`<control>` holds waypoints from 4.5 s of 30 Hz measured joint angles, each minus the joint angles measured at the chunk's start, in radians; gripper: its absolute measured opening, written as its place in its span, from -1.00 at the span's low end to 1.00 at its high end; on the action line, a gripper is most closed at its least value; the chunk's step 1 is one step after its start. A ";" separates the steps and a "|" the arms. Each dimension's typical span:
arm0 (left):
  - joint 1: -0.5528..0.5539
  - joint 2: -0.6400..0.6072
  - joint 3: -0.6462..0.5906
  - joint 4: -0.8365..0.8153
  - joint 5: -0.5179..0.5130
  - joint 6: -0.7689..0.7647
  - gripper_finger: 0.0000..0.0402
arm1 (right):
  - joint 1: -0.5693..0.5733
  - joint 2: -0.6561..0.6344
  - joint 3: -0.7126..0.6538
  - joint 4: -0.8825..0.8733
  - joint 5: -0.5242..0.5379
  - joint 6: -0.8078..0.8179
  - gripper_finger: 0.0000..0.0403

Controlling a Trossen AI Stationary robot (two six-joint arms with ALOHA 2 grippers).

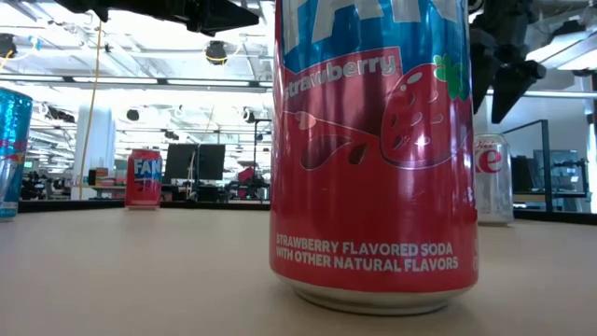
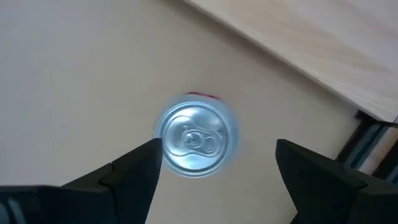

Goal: Place canned beverage on shelf
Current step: Put the red-silver soda can on the shelf

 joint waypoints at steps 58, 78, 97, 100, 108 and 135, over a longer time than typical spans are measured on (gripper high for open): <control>0.003 0.000 0.000 -0.014 0.000 -0.003 -1.00 | -0.037 0.181 -0.124 0.163 -0.008 -0.290 0.75; 0.013 0.000 0.000 -0.014 0.008 -0.011 -1.00 | -0.043 0.175 -0.122 0.213 -0.007 -0.484 0.77; 0.013 0.000 0.000 -0.014 0.009 -0.011 -1.00 | -0.084 0.175 -0.121 0.238 -0.008 -0.577 0.85; 0.013 0.000 0.000 -0.014 0.009 -0.011 -1.00 | -0.095 0.175 -0.121 0.260 -0.008 -0.596 0.85; 0.013 0.000 0.000 -0.014 0.009 -0.011 -1.00 | -0.102 0.174 -0.121 0.278 -0.008 -0.596 0.85; 0.013 0.000 0.000 -0.013 0.008 -0.009 -1.00 | -0.148 0.250 0.168 0.350 -0.065 -1.337 0.70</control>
